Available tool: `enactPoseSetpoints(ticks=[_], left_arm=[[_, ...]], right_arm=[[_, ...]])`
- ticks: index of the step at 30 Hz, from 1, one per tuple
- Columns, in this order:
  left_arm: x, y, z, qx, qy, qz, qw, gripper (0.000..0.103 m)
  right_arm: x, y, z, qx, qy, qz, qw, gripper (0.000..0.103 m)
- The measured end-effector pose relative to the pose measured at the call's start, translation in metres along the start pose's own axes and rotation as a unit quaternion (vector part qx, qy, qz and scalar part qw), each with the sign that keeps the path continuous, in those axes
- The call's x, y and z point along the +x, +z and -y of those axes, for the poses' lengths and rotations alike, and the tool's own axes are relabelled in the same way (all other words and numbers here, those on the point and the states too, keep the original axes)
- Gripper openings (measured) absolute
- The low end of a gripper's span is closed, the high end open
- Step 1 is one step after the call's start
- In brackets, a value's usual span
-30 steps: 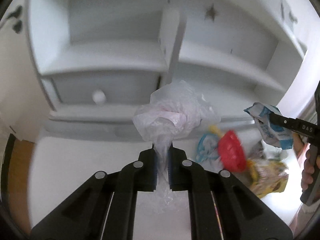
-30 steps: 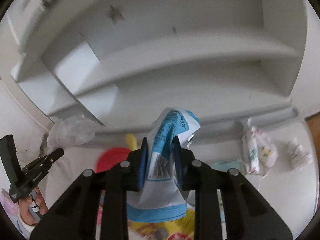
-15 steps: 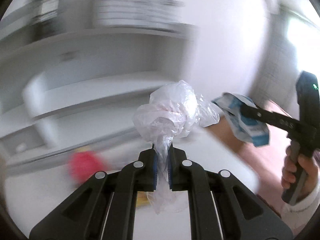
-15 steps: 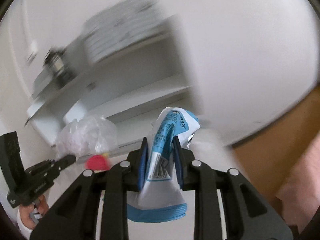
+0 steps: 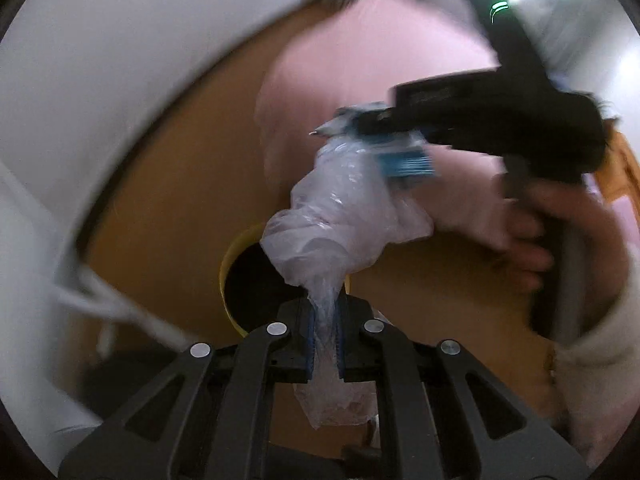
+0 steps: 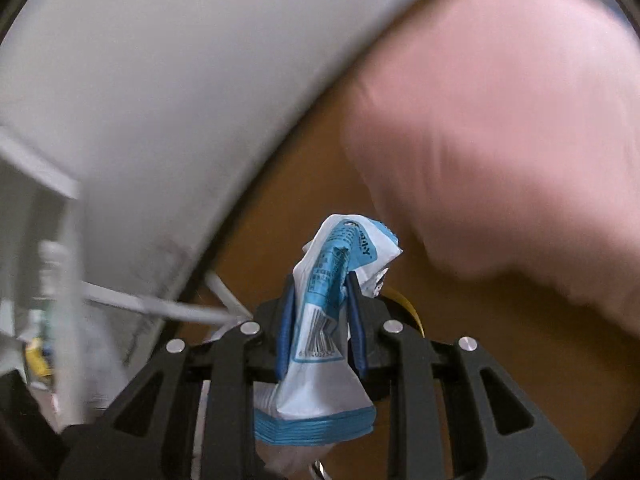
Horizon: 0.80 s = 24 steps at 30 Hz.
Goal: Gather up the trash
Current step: 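Carry both items over the black bin and open both grippers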
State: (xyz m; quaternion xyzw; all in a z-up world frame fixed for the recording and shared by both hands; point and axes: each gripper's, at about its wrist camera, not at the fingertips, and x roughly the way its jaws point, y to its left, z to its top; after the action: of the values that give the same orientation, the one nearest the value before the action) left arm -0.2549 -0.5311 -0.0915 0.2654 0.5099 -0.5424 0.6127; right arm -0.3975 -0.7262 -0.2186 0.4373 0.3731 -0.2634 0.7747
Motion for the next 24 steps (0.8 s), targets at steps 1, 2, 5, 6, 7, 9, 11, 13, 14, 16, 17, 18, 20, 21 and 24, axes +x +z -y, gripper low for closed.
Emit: enactPoseSetpoints(ticks=[1, 2, 5, 6, 7, 9, 11, 13, 14, 16, 17, 18, 20, 21, 24], left_arm=[[0.041, -0.001, -0.015, -0.024, 0.011, -0.032, 0.9991, 0.006], [0.062, -0.001, -0.025, -0.041, 0.015, -0.049, 0.9979, 0.006], [0.126, -0.01, -0.06, -0.104, 0.016, -0.114, 0.9879, 0.005], [0.138, -0.013, -0.066, -0.112, 0.022, -0.126, 0.9855, 0.005], [0.144, -0.015, -0.07, -0.117, 0.028, -0.132, 0.984, 0.005], [0.151, -0.015, -0.079, -0.129, 0.027, -0.14, 0.9813, 0.005], [0.152, -0.02, -0.082, -0.138, 0.025, -0.145, 0.9795, 0.005], [0.152, -0.012, -0.089, -0.138, 0.025, -0.147, 0.9793, 0.005], [0.152, -0.012, -0.089, -0.139, 0.023, -0.147, 0.9791, 0.005], [0.157, -0.008, -0.084, -0.138, 0.022, -0.142, 0.98, 0.006], [0.157, -0.008, -0.083, -0.136, 0.025, -0.138, 0.9808, 0.007], [0.158, -0.014, -0.083, -0.135, 0.03, -0.135, 0.9811, 0.02], [0.155, -0.016, -0.08, -0.142, 0.031, -0.124, 0.9815, 0.088], [0.149, -0.015, -0.077, -0.145, 0.037, -0.103, 0.9834, 0.096], [0.133, -0.011, -0.064, -0.119, 0.041, -0.071, 0.9895, 0.096]], right_arm=[[0.026, -0.004, 0.011, 0.014, -0.001, -0.028, 1.0, 0.025], [0.061, -0.013, 0.026, 0.032, -0.002, -0.064, 0.997, 0.025], [0.132, -0.036, 0.053, 0.067, 0.003, -0.139, 0.988, 0.025], [0.147, -0.037, 0.057, 0.072, 0.006, -0.156, 0.985, 0.025], [0.16, -0.042, 0.06, 0.073, 0.006, -0.171, 0.983, 0.024], [0.17, -0.041, 0.061, 0.071, 0.007, -0.179, 0.981, 0.024], [0.176, -0.036, 0.062, 0.073, 0.01, -0.18, 0.981, 0.025], [0.175, -0.035, 0.062, 0.075, 0.012, -0.178, 0.981, 0.024], [0.172, -0.036, 0.057, 0.076, 0.015, -0.176, 0.981, 0.024], [0.17, -0.036, 0.06, 0.073, 0.02, -0.176, 0.982, 0.026], [0.167, -0.036, 0.065, 0.068, 0.023, -0.174, 0.982, 0.034], [0.164, -0.036, 0.069, 0.067, 0.029, -0.171, 0.983, 0.04], [0.16, -0.032, 0.067, 0.067, 0.034, -0.163, 0.984, 0.084], [0.155, -0.03, 0.067, 0.066, 0.034, -0.153, 0.985, 0.089], [0.129, -0.019, 0.07, 0.069, 0.031, -0.126, 0.989, 0.09]])
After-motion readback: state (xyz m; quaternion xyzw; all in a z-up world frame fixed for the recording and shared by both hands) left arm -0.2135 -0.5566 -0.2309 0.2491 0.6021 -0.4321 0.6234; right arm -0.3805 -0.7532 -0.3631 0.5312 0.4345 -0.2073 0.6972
